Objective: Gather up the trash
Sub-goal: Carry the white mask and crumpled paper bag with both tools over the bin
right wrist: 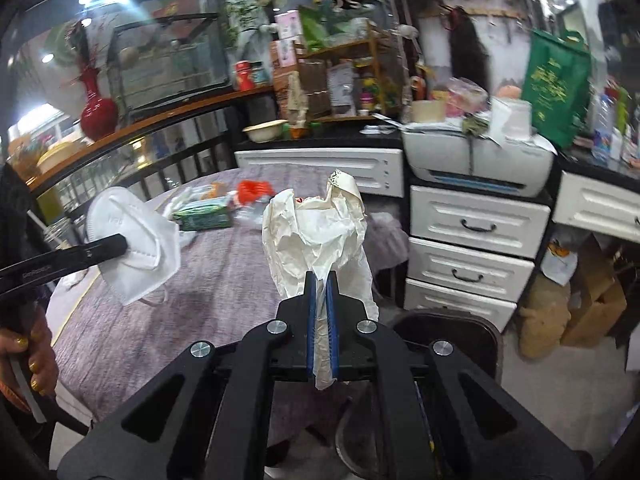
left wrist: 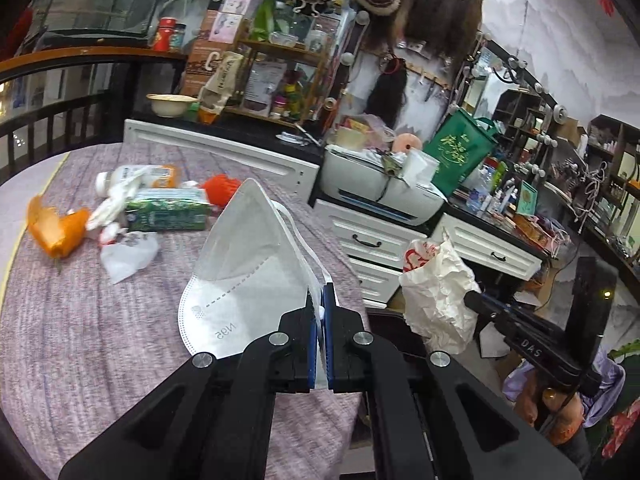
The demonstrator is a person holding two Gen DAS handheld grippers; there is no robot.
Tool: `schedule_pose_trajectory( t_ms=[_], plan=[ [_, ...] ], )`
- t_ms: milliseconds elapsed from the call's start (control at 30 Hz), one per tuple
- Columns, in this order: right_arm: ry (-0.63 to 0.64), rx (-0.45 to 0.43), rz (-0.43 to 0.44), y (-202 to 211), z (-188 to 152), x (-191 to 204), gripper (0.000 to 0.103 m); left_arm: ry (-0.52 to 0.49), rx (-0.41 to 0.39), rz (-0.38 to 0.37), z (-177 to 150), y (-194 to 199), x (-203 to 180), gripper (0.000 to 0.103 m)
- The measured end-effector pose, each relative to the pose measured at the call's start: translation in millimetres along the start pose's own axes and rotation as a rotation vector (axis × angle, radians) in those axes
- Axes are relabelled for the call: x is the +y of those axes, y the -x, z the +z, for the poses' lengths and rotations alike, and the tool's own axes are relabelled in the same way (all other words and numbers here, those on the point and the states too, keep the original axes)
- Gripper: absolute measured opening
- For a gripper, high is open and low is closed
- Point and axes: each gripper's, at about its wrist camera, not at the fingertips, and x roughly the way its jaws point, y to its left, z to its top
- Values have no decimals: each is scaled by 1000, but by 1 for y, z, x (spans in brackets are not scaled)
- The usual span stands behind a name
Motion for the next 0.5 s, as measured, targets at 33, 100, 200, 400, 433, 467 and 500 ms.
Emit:
schedule_pose_trajectory(
  t_ms=[33, 100, 200, 400, 433, 467, 500],
  plan=[
    [-21, 8, -18, -3, -2, -9, 6, -7, 5, -9, -1, -5, -6, 4],
    [-53, 29, -44, -9, -8, -22, 6, -17, 16, -25, -3, -13, -17, 4],
    [-98, 65, -80, -21, -20, -44, 6, -26, 30, -45, -4, -25, -31, 4],
    [-190, 154, -155, -52, -51, -88, 6, -65, 64, -81, -5, -48, -59, 4],
    [-206, 168, -160, -57, -57, -95, 6, -70, 69, -84, -5, -50, -61, 4],
    [-220, 186, -165, -62, -63, -101, 6, -75, 77, -88, -6, -55, -66, 4],
    [-230, 198, -173, -67, -68, -105, 6, -78, 87, -93, -7, -59, -70, 4]
  ],
)
